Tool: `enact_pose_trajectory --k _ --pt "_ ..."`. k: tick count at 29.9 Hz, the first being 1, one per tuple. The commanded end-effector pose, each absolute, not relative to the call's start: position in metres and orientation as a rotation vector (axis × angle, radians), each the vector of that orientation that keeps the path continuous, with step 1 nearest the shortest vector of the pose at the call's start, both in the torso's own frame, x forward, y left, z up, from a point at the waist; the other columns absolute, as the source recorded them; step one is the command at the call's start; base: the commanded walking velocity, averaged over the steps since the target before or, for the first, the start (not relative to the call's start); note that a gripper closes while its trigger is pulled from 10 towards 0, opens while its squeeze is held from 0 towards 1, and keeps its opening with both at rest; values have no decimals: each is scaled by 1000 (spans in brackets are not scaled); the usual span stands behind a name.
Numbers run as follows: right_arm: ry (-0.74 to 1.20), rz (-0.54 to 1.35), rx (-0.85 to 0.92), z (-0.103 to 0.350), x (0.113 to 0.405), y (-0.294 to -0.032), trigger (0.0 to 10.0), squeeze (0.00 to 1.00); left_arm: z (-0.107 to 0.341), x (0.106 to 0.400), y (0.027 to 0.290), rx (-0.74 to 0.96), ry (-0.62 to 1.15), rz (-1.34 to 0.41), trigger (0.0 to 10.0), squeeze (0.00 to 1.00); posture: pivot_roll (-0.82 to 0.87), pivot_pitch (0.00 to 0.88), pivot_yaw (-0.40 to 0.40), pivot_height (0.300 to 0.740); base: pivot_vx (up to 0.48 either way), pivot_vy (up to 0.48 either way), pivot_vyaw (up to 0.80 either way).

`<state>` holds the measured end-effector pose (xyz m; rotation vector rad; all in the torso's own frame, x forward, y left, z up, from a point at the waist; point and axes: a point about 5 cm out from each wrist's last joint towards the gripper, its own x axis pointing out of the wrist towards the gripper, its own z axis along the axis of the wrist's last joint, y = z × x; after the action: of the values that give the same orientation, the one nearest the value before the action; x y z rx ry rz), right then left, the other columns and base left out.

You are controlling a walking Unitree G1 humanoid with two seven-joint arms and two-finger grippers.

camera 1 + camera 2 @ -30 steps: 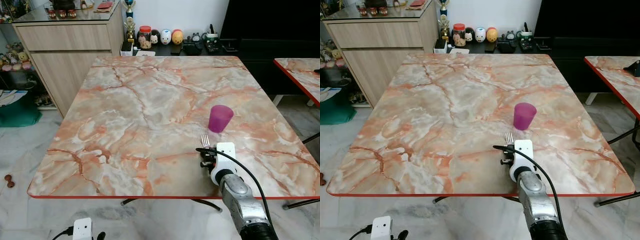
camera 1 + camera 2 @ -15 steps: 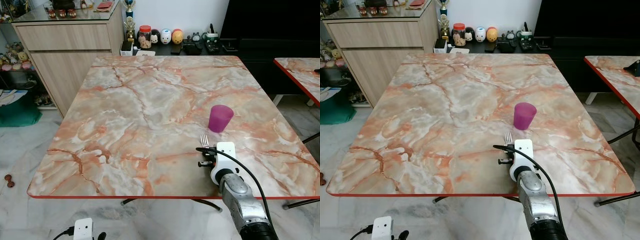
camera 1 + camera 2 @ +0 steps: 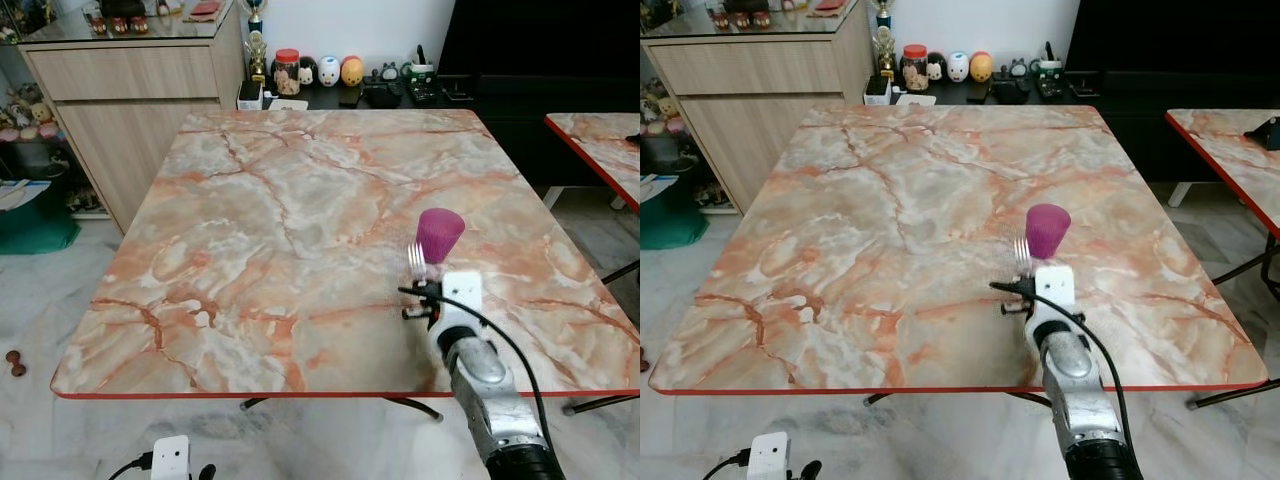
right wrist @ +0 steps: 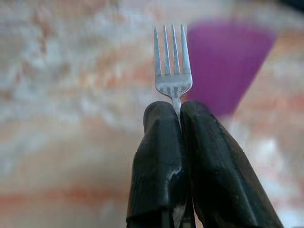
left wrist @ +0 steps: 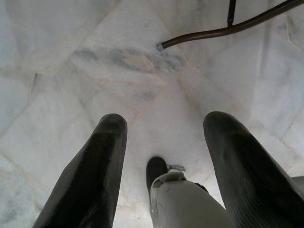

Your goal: Setting the table

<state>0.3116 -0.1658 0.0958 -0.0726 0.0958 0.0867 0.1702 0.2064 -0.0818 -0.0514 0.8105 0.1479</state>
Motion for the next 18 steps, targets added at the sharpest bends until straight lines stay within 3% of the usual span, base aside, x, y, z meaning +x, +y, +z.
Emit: enact_pose_trajectory --k 1,9,18 --pt "-7 93 -105 111 309 -167 10000 0 -82 171 204 -40 819 149 10000 0 -104 0 -11 719 0 0 0" --pt "-225 102 -115 143 291 -165 10000 0 -83 168 204 -35 826 151 10000 0 -112 0 0 719 0 0 0" --pt "-272 67 -121 149 295 -171 10000 0 -81 176 202 -44 816 155 10000 0 -106 0 -10 719 0 0 0"
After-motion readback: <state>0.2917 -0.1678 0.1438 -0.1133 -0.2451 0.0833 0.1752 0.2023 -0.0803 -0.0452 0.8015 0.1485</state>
